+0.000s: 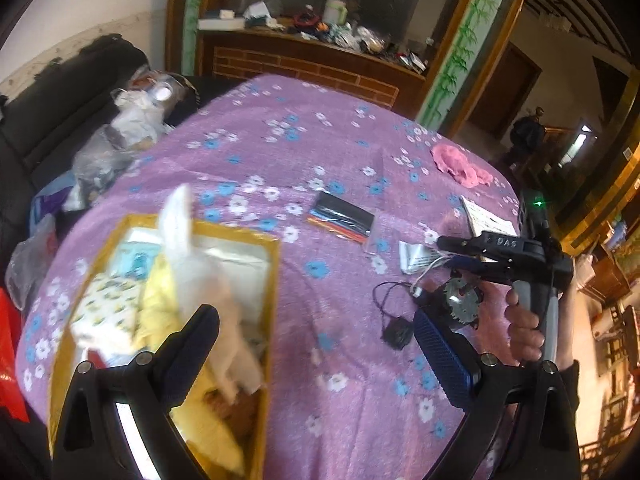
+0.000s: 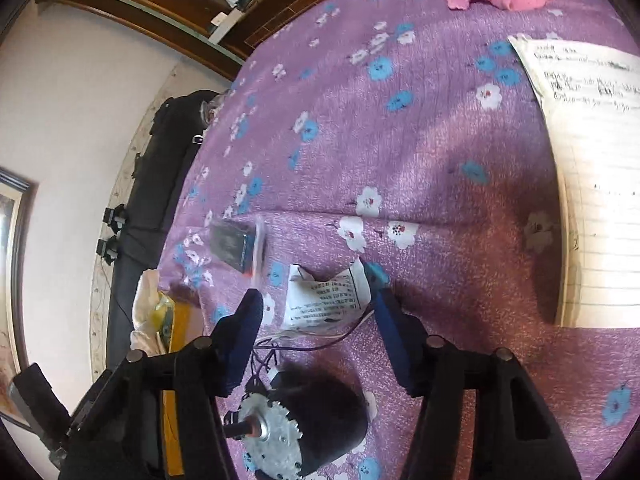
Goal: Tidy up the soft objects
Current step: 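Grasp white paper packet beside motor with right tool while left tool approaches black pouch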
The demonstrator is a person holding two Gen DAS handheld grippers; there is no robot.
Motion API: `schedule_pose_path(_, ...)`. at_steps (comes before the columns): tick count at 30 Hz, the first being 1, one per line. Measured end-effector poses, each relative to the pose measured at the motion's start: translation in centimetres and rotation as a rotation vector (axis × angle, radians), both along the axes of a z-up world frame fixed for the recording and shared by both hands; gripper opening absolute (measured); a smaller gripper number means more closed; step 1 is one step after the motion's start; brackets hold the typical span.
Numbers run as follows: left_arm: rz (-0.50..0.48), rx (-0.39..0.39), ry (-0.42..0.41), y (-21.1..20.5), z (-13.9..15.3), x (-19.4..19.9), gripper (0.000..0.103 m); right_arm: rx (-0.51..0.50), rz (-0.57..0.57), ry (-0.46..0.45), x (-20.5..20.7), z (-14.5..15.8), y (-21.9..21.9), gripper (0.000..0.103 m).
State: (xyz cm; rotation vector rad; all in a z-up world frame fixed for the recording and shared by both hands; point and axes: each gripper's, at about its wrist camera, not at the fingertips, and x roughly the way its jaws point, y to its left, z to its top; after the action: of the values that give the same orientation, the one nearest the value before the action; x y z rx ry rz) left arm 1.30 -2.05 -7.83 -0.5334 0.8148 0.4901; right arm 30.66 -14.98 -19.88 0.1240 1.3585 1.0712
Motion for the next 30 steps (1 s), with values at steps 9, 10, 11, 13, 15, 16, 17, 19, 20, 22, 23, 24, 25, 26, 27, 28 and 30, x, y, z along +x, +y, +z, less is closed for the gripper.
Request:
schedule_pose_path(9, -0.037, -0.098, 0.050, 1.9, -1.7, 7.5, 0.099, -0.094, -0.089, -0.048, -0.3, -0.3, -0.2, 0.010)
schedule_pose_path(10, -0.036, -0.105, 0.061, 2.2, -2.1, 8.1, 0.099, -0.087, -0.095, -0.047, -0.3, -0.2, -0.3, 0.009)
schedule_pose_path(11, -0.031, -0.114, 0.072, 2.5, -2.5, 8.8, 0.099, -0.078, -0.096, -0.045, -0.3, -0.1, -0.3, 0.008)
schedule_pose_path(13, -0.031, -0.144, 0.078, 3.3, -3.3, 10.1, 0.099, -0.035, -0.109, -0.034, -0.3, 0.3, -0.6, 0.006)
schedule_pose_path(15, -0.036, -0.175, 0.088, 4.1, -4.2, 11.2, 0.099, 0.011, -0.124, -0.057, -0.6, 1.4, -1.0, 0.006)
schedule_pose_path(16, -0.029, -0.189, 0.094, 4.4, -4.6, 11.5, 0.099, 0.031, -0.134, -0.064, -0.7, 1.9, -1.2, 0.006)
schedule_pose_path(17, -0.014, -0.208, 0.098, 4.9, -5.0, 11.9, 0.099, 0.048, -0.138, -0.069, -0.9, 2.3, -1.3, 0.006)
schedule_pose_path(19, 0.006, -0.223, 0.106, 5.5, -5.6, 12.6, 0.099, 0.082, -0.151, -0.089, -1.3, 3.1, -1.6, 0.005)
schedule_pose_path(20, 0.020, -0.229, 0.111, 5.9, -5.9, 13.0, 0.099, 0.088, -0.159, -0.103, -1.4, 3.5, -1.6, 0.005)
schedule_pose_path(22, 0.041, -0.227, 0.118, 6.4, -6.2, 13.7, 0.099, 0.101, -0.188, -0.135, -1.7, 4.2, -1.9, 0.005)
schedule_pose_path(23, 0.050, -0.234, 0.123, 6.6, -6.5, 14.0, 0.099, 0.109, -0.205, -0.141, -1.8, 4.4, -2.0, 0.005)
schedule_pose_path(24, 0.057, -0.241, 0.123, 6.8, -6.7, 14.2, 0.099, 0.122, -0.220, -0.139, -1.8, 4.5, -2.2, 0.005)
schedule_pose_path(25, 0.065, -0.246, 0.123, 6.9, -6.9, 14.3, 0.099, 0.136, -0.224, -0.131, -1.8, 4.5, -2.2, 0.005)
schedule_pose_path(26, 0.075, -0.249, 0.126, 7.0, -7.2, 14.4, 0.099, 0.141, -0.225, -0.126, -1.8, 4.4, -2.2, 0.005)
schedule_pose_path(27, 0.082, -0.251, 0.128, 7.1, -7.5, 14.6, 0.099, 0.146, -0.235, -0.128, -1.8, 4.4, -2.2, 0.005)
schedule_pose_path(28, 0.090, -0.254, 0.132, 7.2, -7.7, 14.7, 0.099, 0.146, -0.246, -0.137, -1.8, 4.4, -2.2, 0.005)
schedule_pose_path(30, 0.106, -0.264, 0.139, 7.5, -8.1, 15.1, 0.099, 0.132, -0.296, -0.167, -1.8, 4.5, -2.3, 0.005)
